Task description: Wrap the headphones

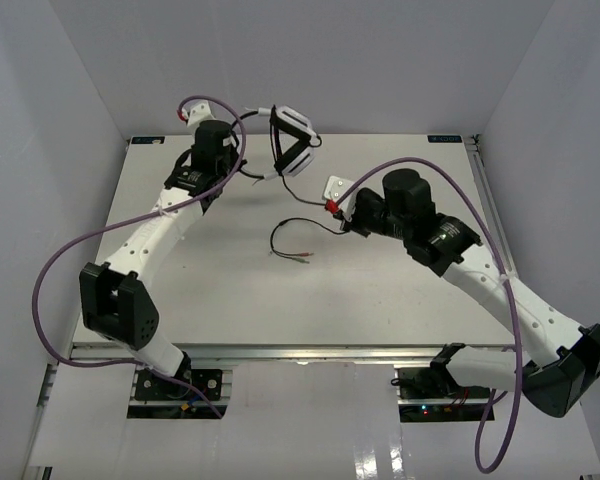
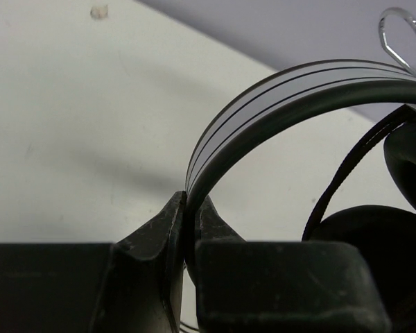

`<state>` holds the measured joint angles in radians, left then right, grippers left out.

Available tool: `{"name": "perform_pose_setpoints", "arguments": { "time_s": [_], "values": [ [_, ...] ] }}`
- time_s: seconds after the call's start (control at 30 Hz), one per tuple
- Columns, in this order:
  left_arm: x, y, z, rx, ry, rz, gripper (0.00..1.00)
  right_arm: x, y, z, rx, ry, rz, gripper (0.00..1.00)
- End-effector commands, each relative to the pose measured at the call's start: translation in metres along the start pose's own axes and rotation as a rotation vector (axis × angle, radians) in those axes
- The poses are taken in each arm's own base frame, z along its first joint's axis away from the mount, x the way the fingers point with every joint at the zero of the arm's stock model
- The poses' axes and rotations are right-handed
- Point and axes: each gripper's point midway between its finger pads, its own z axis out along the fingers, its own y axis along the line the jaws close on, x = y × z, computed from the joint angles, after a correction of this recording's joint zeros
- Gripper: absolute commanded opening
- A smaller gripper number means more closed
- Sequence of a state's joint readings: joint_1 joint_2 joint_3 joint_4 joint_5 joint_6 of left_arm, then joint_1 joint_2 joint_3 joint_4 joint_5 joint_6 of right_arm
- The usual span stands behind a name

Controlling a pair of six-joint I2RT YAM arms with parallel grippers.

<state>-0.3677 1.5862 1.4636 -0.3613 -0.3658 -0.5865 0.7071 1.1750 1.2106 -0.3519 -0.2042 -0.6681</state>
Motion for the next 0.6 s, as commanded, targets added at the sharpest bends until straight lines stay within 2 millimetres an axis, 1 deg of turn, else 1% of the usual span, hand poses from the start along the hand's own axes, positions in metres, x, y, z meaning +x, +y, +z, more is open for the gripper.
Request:
{"name": "perform_pose_setpoints", "arguments": {
  "time_s": [0.0,0.03,0.1,0.17,0.27,0.37,0.43,0.47,0.5,0.57],
  "values": [
    [0.033,-0.030,0.012,0.133,0.045,-0.055,0.00,-0.009,-0.041,-0.008,0.112,0.077,-0.145,0.08],
    [0.047,-0.036,0.014,0.148,0.074,-0.041,0.00,-0.010,-0.043,-0.005,0.113,0.081,-0.149,0.08],
    [0.066,-0.043,0.017,0.166,0.110,0.013,0.00,-0.013,-0.056,-0.003,0.162,0.089,-0.172,0.08],
    [0.082,-0.059,0.009,0.223,0.145,0.064,0.00,-0.010,-0.079,-0.007,0.272,0.139,-0.216,0.08],
    [0.101,-0.069,-0.006,0.306,0.195,0.139,0.00,-0.006,-0.096,-0.008,0.335,0.150,-0.238,0.08],
    [0.113,-0.070,-0.029,0.386,0.231,0.184,0.00,0.005,-0.105,-0.006,0.361,0.161,-0.231,0.08],
    [0.117,-0.069,-0.047,0.440,0.244,0.187,0.00,0.020,-0.108,-0.002,0.362,0.181,-0.214,0.08],
    [0.124,-0.071,-0.056,0.478,0.268,0.188,0.00,0.030,-0.108,0.000,0.361,0.196,-0.199,0.08],
    [0.124,-0.073,-0.065,0.507,0.272,0.186,0.00,0.035,-0.109,0.002,0.358,0.199,-0.187,0.09],
    [0.113,-0.080,-0.092,0.580,0.251,0.183,0.00,0.050,-0.116,0.003,0.365,0.208,-0.142,0.09]
  ]
}}
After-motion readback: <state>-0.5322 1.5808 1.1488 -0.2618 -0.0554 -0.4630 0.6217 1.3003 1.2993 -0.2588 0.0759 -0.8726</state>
